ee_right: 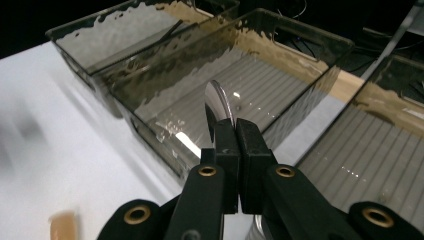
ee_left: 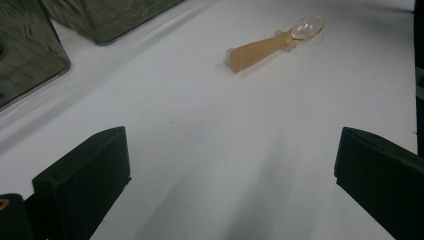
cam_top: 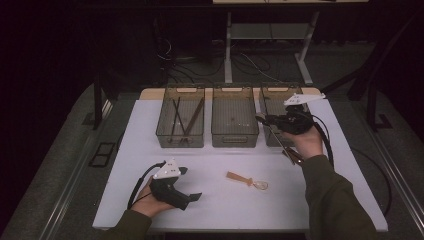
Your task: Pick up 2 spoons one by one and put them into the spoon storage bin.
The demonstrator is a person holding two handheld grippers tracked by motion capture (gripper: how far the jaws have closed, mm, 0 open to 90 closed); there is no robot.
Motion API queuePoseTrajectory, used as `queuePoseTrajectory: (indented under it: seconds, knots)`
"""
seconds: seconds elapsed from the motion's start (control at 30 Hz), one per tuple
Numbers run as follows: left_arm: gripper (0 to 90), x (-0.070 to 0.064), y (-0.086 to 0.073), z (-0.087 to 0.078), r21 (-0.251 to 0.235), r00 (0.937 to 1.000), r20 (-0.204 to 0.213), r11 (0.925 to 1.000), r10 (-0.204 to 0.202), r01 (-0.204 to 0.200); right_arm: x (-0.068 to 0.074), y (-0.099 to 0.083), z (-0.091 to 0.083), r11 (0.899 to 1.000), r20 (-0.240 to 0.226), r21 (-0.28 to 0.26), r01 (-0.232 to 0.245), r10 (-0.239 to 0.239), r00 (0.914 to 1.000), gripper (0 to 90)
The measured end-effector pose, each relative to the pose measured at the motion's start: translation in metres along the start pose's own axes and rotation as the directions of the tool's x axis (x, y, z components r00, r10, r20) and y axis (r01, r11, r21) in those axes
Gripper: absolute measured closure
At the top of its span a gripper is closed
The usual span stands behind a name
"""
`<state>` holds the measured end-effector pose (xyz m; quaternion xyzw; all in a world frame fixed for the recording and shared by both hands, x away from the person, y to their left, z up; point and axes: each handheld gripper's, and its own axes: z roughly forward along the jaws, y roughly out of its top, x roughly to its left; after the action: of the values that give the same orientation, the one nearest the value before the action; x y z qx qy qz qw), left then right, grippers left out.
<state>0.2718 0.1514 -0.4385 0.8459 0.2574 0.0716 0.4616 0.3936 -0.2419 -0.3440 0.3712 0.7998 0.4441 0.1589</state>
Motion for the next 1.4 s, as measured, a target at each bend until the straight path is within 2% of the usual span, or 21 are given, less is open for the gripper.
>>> queuePoseTrajectory:
  seconds: [0.23, 0.73, 1.0, 1.4]
  knots:
    - [0.4, 0.0, 0.0, 0.0, -0.002, 1.0, 0.003, 1.0, -0.001, 0.001, -0.002, 0.018, 0.016, 1.0, 0.012, 0.007, -0.001, 0.001, 0.9999, 88.5]
    - [0.5, -0.001, 0.0, 0.001, 0.002, 1.0, 0.004, 1.0, -0.001, 0.001, -0.006, 0.057, 0.046, 1.0, 0.032, -0.017, 0.01, -0.01, 0.9994, 88.5]
    - [0.5, -0.001, 0.0, 0.002, -0.001, 0.9999, 0.007, 1.0, 0.008, -0.008, -0.009, 0.07, 0.067, 1.0, 0.042, -0.008, 0.001, -0.001, 0.9991, 88.5]
    - [0.5, -0.001, 0.001, 0.001, 0.002, 0.9998, 0.011, 0.9999, 0.015, -0.015, -0.007, 0.083, 0.1, 1.0, 0.045, 0.006, 0.001, -0.002, 0.999, 88.5]
